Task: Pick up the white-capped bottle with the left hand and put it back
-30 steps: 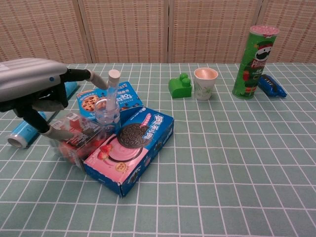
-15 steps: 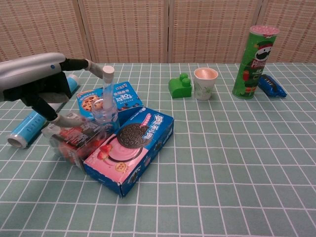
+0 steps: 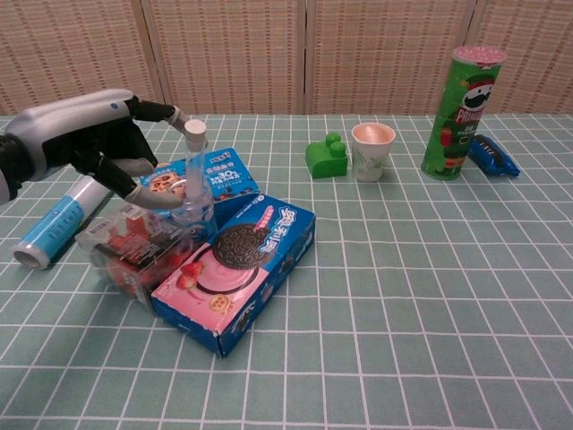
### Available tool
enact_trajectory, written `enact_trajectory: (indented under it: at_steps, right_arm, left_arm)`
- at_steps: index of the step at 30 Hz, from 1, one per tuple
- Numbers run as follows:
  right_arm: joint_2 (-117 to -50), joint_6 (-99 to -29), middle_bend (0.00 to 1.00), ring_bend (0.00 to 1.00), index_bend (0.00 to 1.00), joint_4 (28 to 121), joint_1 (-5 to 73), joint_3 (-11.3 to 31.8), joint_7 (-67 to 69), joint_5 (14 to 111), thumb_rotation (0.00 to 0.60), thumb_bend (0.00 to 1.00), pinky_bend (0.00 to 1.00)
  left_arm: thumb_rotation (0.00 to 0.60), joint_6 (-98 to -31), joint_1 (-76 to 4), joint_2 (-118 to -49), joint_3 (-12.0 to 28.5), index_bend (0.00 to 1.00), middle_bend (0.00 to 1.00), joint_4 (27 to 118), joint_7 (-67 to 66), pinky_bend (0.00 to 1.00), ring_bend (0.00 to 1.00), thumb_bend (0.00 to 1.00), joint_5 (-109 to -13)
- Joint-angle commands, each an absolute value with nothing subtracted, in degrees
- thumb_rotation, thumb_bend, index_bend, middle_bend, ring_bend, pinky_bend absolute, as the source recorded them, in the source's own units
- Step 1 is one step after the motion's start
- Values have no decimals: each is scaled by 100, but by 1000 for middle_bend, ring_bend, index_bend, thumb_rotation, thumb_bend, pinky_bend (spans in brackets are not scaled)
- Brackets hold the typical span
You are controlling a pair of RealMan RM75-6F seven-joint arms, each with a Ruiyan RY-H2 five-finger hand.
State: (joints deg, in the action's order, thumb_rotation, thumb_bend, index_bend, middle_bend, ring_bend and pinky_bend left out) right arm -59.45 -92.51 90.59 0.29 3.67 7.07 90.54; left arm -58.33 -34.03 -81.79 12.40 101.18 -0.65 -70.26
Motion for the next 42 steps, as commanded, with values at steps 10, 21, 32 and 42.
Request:
enact_trajectory:
  at_steps: [10,21,32,42]
  right_arm:
    - [-5934,-9219,372,345,437,9050,42,371,735,9033,600,99,585]
    - [-5923,-9193,372,345,437,9043,54,381,768,9005,600,98,585]
    - [-5909,-9217,372,345,437,9034,42,381,822,9011,600,99,585]
    - [-5897,-9227,372,345,437,9027,38,380,874,9016,600,98,585]
  left_arm:
    - [600,-5824,-3586,-8585,1468,489,1000,9946,-15,1000,935,194,-6366]
    - [600,-6058,-3665,-9029,1607,591,1000,9655,-25,1000,946,194,-6109]
    - [600,-6169,-3750,-9250,1685,666,1000,9561,-154,1000,950,194,-5989]
    - [600,-6175,-3782,-9297,1675,695,1000,9504,-201,1000,950,223,-5989]
